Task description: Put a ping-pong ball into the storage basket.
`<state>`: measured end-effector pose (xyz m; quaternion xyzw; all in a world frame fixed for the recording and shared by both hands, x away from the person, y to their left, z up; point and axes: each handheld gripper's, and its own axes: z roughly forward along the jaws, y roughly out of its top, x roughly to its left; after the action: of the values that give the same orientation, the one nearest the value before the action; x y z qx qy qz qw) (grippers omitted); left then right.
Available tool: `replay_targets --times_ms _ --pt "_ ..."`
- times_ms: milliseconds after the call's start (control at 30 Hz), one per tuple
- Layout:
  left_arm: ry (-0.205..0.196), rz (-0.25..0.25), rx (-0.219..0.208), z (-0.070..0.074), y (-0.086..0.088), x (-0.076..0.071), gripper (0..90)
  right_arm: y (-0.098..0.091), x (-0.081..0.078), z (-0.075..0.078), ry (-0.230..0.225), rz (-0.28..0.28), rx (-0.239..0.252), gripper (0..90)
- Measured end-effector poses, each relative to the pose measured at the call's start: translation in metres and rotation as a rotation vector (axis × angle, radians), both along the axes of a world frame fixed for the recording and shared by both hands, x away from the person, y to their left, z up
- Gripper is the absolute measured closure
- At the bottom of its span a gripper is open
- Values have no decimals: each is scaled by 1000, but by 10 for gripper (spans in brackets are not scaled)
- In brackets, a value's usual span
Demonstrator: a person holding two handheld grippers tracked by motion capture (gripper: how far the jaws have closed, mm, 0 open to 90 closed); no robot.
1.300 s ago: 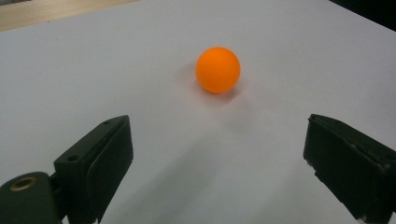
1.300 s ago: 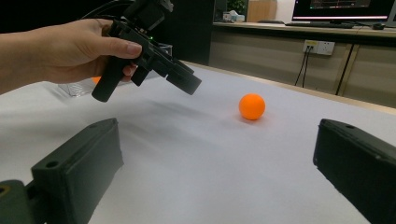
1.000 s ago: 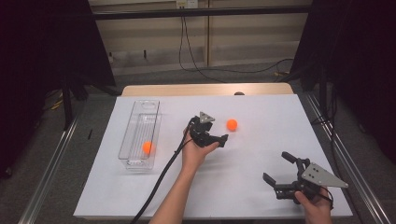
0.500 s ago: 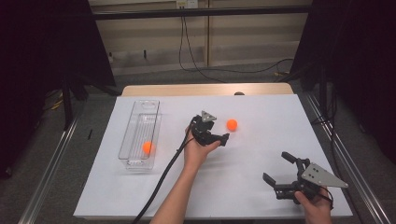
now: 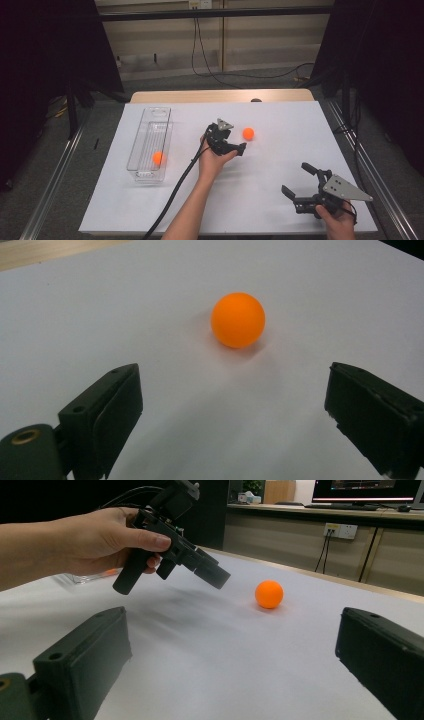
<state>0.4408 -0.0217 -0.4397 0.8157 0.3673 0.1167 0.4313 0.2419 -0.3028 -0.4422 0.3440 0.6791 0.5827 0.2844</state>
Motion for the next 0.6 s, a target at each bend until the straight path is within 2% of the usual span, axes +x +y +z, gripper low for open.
replay_targets --times_ms 600 --pt "4 1 -5 -4 -7 5 89 0 0 0 0 1 0 8"
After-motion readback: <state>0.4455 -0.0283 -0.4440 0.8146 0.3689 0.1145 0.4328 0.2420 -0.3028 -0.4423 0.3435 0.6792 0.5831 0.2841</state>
